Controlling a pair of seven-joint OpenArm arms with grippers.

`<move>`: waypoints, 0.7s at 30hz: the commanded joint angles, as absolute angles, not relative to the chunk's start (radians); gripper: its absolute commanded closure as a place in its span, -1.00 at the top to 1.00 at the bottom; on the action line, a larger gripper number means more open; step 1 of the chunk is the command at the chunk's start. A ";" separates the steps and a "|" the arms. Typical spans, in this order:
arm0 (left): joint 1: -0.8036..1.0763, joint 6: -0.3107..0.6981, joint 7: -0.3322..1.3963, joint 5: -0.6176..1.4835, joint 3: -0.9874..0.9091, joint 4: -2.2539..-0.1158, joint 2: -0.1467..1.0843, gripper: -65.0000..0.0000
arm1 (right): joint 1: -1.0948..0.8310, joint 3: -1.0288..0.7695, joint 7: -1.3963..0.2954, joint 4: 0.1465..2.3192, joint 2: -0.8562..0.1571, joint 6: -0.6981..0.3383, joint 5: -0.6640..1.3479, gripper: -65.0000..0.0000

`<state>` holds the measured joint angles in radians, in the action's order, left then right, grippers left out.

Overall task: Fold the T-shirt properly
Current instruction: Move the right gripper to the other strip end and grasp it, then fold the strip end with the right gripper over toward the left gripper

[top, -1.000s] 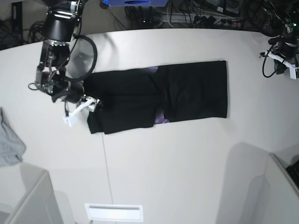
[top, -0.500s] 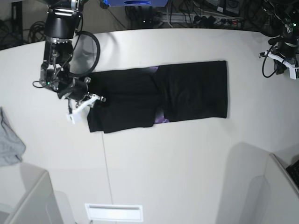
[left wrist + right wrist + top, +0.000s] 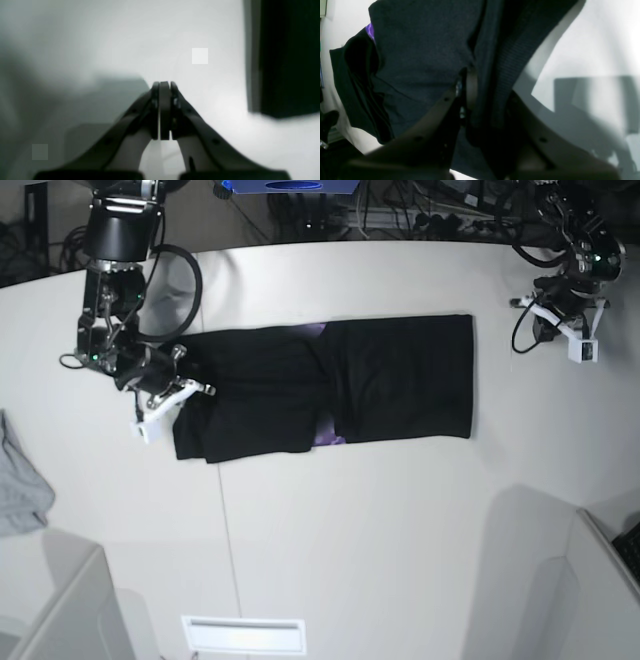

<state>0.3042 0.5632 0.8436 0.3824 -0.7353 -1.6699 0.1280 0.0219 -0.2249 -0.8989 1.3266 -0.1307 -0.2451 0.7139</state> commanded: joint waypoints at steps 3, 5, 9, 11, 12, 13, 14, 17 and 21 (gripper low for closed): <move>0.286 0.526 0.737 0.395 -0.656 -1.623 0.148 -1.00 | 0.030 -0.226 -0.903 1.351 -0.139 -0.232 0.694 -1.00; 0.285 0.492 0.699 0.395 -0.579 -1.600 0.163 -1.00 | 0.027 -0.217 -0.905 1.380 -0.139 -0.232 0.694 -1.00; 0.272 0.444 0.679 0.395 -0.466 -1.592 0.165 -1.00 | 0.005 -0.148 -0.905 1.488 -0.153 -0.232 0.694 -1.00; 0.266 0.443 0.679 0.395 -0.435 -1.590 0.165 -1.00 | -0.016 -0.110 -0.905 1.554 -0.156 -0.232 0.694 -1.00; 0.266 0.443 0.679 0.395 -0.426 -1.595 0.163 -1.00 | -0.024 -0.096 -0.905 1.586 -0.156 -0.231 0.694 -1.00; 0.266 0.443 0.679 0.395 -0.415 -1.598 0.162 -1.00 | -0.028 -0.081 -0.905 1.621 -0.156 -0.231 0.694 -1.00; 0.266 0.443 0.679 0.395 -0.401 -1.598 0.162 -1.00 | -0.038 -0.070 -0.905 1.656 -0.156 -0.225 0.694 -1.00; 0.266 0.443 0.679 0.395 -0.374 -1.598 0.162 -1.00 | -0.058 -0.028 -0.905 1.750 -0.156 -0.163 0.694 -1.00; 0.266 0.443 0.679 0.395 -0.366 -1.598 0.162 -1.00 | -0.062 0.028 -0.905 1.844 -0.157 -0.139 0.694 -1.00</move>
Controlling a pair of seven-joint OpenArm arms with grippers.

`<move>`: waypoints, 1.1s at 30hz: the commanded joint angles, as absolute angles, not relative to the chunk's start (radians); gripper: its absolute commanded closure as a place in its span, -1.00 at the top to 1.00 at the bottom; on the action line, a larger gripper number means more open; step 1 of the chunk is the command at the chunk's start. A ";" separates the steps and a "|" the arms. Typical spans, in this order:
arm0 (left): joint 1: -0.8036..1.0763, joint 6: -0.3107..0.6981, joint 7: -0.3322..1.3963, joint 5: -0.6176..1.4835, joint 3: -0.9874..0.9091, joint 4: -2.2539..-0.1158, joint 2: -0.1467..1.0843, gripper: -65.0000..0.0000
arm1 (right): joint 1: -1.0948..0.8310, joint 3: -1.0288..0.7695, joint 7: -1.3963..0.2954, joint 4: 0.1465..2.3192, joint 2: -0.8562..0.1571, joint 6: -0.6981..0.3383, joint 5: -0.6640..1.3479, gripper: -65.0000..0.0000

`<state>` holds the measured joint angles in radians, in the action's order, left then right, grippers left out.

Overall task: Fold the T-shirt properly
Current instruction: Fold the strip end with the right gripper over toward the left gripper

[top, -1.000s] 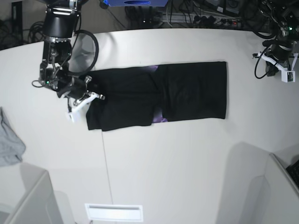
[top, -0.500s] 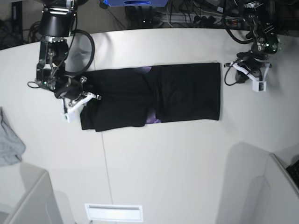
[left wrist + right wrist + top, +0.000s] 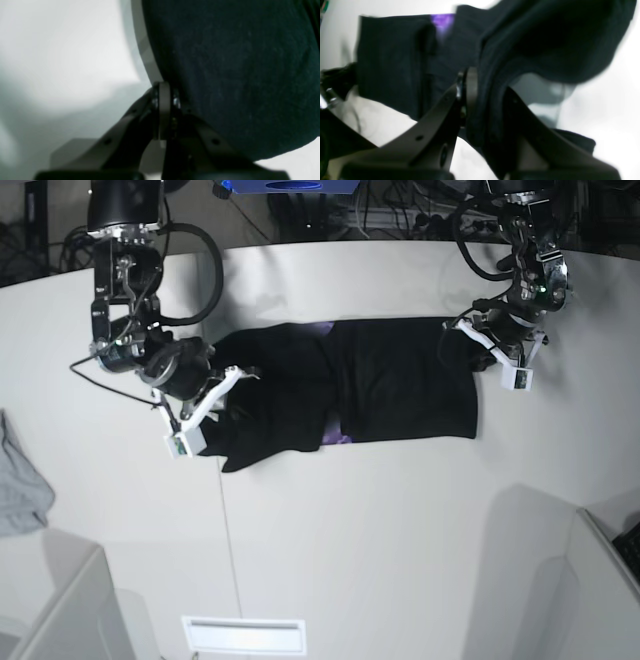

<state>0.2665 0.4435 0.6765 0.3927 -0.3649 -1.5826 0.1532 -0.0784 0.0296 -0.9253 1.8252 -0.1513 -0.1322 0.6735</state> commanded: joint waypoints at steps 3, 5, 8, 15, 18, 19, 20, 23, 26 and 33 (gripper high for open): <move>0.262 0.443 0.679 0.395 -0.364 -1.598 0.160 -1.00 | -0.054 0.064 -0.905 1.870 -0.157 -0.137 0.694 -1.00; 0.239 0.443 0.680 0.395 -0.335 -1.598 0.160 -1.00 | -0.047 0.064 -0.905 1.873 -0.157 -0.137 0.694 -1.00; 0.223 0.441 0.680 0.395 -0.294 -1.598 0.160 -1.00 | -0.033 0.064 -0.905 1.874 -0.157 -0.137 0.694 -1.00; 0.182 0.438 0.687 0.397 -0.208 -1.598 0.157 -1.00 | 0.010 0.067 -0.905 1.883 -0.156 -0.137 0.697 -1.00; 0.177 0.383 0.685 0.397 -0.160 -1.598 0.157 -1.00 | 0.024 0.071 -0.905 1.911 -0.156 -0.137 0.696 -1.00; 0.174 0.361 0.685 0.397 -0.143 -1.600 0.157 -1.00 | 0.024 0.071 -0.905 1.922 -0.154 -0.137 0.696 -1.00; 0.166 0.348 0.685 0.398 -0.127 -1.600 0.157 -1.00 | 0.022 0.071 -0.905 1.929 -0.153 -0.137 0.696 -1.00; 0.160 0.335 0.685 0.398 -0.079 -1.601 0.157 -1.00 | 0.021 0.073 -0.905 1.928 -0.150 -0.137 0.697 -1.00; 0.159 0.335 0.685 0.398 -0.059 -1.610 0.159 -1.00 | 0.019 0.097 -0.905 1.926 -0.139 -0.137 0.696 -1.00; 0.157 0.335 0.685 0.398 -0.061 -1.626 0.159 -1.00 | 0.022 0.170 -0.895 1.923 -0.136 -0.136 0.694 -1.00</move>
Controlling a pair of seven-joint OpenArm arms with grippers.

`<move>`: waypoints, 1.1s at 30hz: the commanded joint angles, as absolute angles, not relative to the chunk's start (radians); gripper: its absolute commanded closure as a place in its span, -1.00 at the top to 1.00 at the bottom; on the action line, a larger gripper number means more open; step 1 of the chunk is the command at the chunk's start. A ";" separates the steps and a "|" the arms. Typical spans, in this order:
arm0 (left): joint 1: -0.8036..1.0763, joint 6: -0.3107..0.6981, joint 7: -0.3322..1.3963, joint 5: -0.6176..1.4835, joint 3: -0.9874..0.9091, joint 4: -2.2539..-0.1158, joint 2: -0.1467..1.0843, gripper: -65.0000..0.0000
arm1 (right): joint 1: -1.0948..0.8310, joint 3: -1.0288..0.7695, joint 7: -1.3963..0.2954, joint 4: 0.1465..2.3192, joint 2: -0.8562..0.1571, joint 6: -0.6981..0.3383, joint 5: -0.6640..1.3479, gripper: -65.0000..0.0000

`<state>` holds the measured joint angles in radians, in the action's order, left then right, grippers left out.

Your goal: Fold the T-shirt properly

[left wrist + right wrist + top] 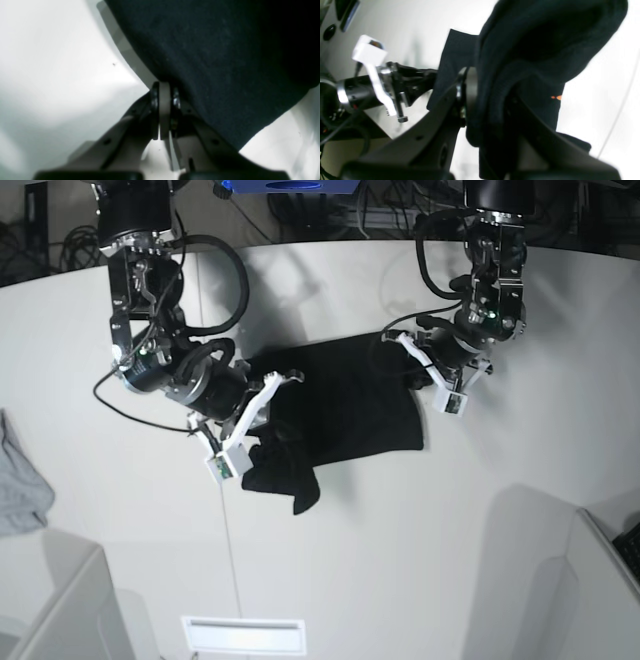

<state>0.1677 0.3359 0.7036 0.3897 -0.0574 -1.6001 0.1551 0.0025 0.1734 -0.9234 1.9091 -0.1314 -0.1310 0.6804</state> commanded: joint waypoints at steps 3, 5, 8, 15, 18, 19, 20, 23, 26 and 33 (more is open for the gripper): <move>0.163 0.335 0.685 0.398 -0.068 -1.641 0.160 -1.00 | 0.022 0.165 -0.895 1.905 -0.114 -0.134 0.693 -1.00; 0.165 0.335 0.685 0.398 -0.070 -1.646 0.160 -1.00 | 0.024 0.166 -0.895 1.894 -0.111 -0.134 0.693 -1.00; 0.168 0.335 0.685 0.398 -0.070 -1.650 0.160 -1.00 | 0.024 0.171 -0.895 1.890 -0.107 -0.134 0.693 -1.00; 0.179 0.335 0.687 0.398 -0.071 -1.650 0.165 -1.00 | 0.022 0.183 -0.895 1.873 -0.042 -0.076 0.654 -1.00; 0.186 0.335 0.687 0.398 -0.073 -1.652 0.165 -1.00 | 0.022 0.231 -0.894 1.859 -0.021 -0.076 0.555 -1.00; 0.188 0.335 0.687 0.398 -0.073 -1.652 0.165 -1.00 | 0.022 0.254 -0.894 1.857 -0.010 -0.076 0.529 -1.00; 0.196 0.335 0.687 0.398 -0.073 -1.652 0.165 -1.00 | 0.022 0.271 -0.885 1.853 0.002 -0.076 0.503 -1.00; 0.206 0.335 0.687 0.398 -0.074 -1.661 0.166 -1.00 | 0.016 0.315 -0.834 1.836 0.013 -0.071 0.455 -1.00; 0.231 0.335 0.687 0.398 -0.074 -1.682 0.197 -1.00 | 0.016 0.346 -0.792 1.790 0.038 -0.070 0.450 -1.00; 0.286 0.338 0.685 0.401 -0.173 -1.724 0.209 -1.00 | 0.016 0.355 -0.748 1.698 0.071 -0.070 0.450 -1.00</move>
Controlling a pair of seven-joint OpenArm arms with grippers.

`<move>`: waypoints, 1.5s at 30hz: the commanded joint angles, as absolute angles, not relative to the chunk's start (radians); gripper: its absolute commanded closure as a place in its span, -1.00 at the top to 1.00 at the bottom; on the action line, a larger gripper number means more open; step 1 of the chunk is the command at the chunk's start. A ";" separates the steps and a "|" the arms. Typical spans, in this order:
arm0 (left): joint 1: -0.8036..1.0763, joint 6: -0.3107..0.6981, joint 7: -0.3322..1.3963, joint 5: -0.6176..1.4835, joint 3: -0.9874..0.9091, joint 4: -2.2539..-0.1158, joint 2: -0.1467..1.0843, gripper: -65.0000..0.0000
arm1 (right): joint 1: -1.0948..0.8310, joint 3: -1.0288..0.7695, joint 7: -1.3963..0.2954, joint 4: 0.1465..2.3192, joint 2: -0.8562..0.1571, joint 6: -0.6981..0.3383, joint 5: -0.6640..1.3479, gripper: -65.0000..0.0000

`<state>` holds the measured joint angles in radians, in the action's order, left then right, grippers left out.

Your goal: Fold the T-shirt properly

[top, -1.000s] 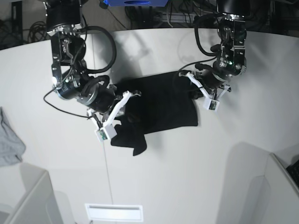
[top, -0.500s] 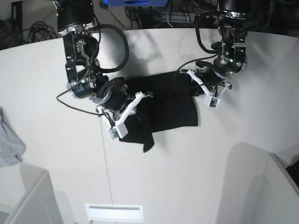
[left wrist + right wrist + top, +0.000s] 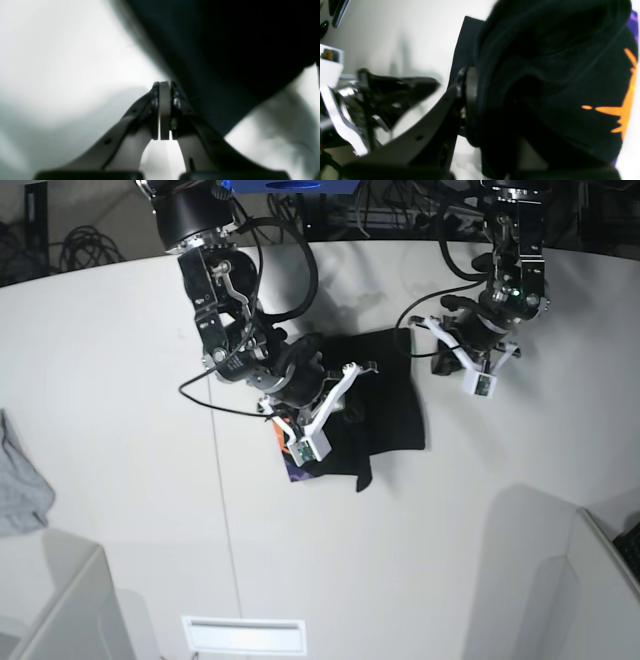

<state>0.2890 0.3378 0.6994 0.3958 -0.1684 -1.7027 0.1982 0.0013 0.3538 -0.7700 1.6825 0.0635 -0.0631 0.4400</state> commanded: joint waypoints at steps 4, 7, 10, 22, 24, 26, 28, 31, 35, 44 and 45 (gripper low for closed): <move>0.331 0.340 0.685 0.401 -0.263 -1.748 0.214 -1.00 | 0.019 0.355 -0.727 1.659 0.077 -0.071 0.453 -1.00; 0.351 0.341 0.685 0.403 -0.329 -1.750 0.214 -1.00 | 0.016 0.355 -0.699 1.635 0.091 -0.077 0.458 -1.00; 0.371 0.341 0.685 0.404 -0.381 -1.750 0.214 -1.00 | 0.016 0.355 -0.687 1.629 0.099 -0.077 0.458 -1.00; 0.401 0.341 0.687 0.404 -0.481 -1.750 0.209 -1.00 | 0.015 0.467 -0.684 1.624 0.101 -0.074 0.452 -1.00; 0.401 0.341 0.687 0.404 -0.481 -1.748 0.209 -1.00 | 0.015 0.467 -0.684 1.624 0.101 -0.073 0.450 -1.00; 0.401 0.341 0.687 0.404 -0.481 -1.748 0.209 -1.00 | 0.021 0.463 -0.680 1.624 0.099 -0.071 0.450 -1.00; 0.401 0.341 0.687 0.404 -0.476 -1.748 0.209 -1.00 | 0.024 0.463 -0.647 1.624 0.096 -0.070 0.449 -1.00; 0.403 0.343 0.687 0.404 -0.476 -1.748 0.208 -1.00 | 0.024 0.461 -0.611 1.624 0.091 -0.067 0.449 -1.00; 0.407 0.343 0.687 0.404 -0.481 -1.748 0.208 -1.00 | 0.051 0.463 -0.602 1.623 0.074 0.025 0.449 -1.00; 0.421 0.343 0.687 0.404 -0.483 -1.747 0.208 -1.00 | 0.033 0.469 -0.608 1.603 0.084 0.039 0.450 -1.00; 0.421 0.343 0.687 0.404 -0.483 -1.747 0.208 -1.00 | 0.033 0.469 -0.608 1.593 0.084 0.039 0.453 -1.00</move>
